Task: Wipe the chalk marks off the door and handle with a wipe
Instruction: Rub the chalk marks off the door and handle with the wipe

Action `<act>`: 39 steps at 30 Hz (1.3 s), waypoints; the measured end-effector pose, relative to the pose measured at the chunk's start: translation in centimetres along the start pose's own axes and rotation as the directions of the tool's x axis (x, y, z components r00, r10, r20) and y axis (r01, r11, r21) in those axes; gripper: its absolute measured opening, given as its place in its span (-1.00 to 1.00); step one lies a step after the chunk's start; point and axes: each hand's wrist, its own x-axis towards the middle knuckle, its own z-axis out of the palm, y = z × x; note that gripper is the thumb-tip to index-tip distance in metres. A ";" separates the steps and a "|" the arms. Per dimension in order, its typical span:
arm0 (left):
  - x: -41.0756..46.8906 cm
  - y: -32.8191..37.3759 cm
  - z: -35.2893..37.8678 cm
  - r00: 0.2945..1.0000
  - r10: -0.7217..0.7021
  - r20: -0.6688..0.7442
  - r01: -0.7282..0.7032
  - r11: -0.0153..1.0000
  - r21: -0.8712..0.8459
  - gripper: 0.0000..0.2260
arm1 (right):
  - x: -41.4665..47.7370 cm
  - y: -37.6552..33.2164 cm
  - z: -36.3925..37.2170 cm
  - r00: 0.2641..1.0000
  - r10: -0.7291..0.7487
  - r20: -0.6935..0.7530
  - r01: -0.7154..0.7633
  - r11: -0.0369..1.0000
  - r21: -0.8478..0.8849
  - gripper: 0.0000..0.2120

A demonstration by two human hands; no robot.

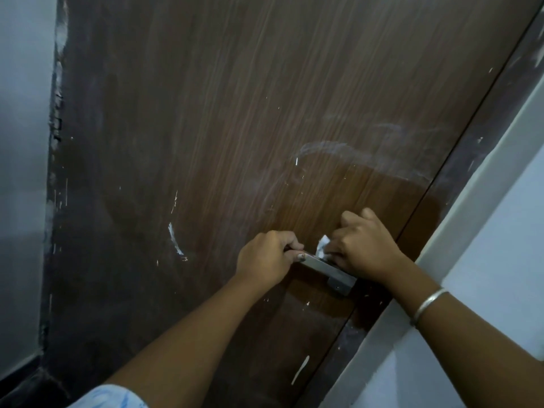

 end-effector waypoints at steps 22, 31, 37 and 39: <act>0.1 -0.5 0.2 1.000 0.018 0.017 -0.019 1.000 0.006 -0.84 | -1.3 -2.0 -0.4 0.407 0.905 0.126 -0.819 0.300 0.489 -0.83; -0.2 -0.1 0.0 0.999 0.001 0.035 -0.002 0.999 0.045 -0.96 | -2.2 -2.6 0.8 0.317 0.945 0.080 -0.855 0.249 0.454 -0.81; -0.3 0.2 -0.2 0.999 0.007 0.050 -0.008 0.999 0.033 -0.91 | -2.3 -2.1 0.8 0.302 0.893 -0.333 -0.681 0.447 0.580 -0.80; -0.4 0.3 -0.2 0.999 0.002 0.051 -0.003 1.000 0.025 -0.92 | -1.9 -1.1 0.6 0.304 0.845 -0.440 -0.642 0.523 0.560 -0.76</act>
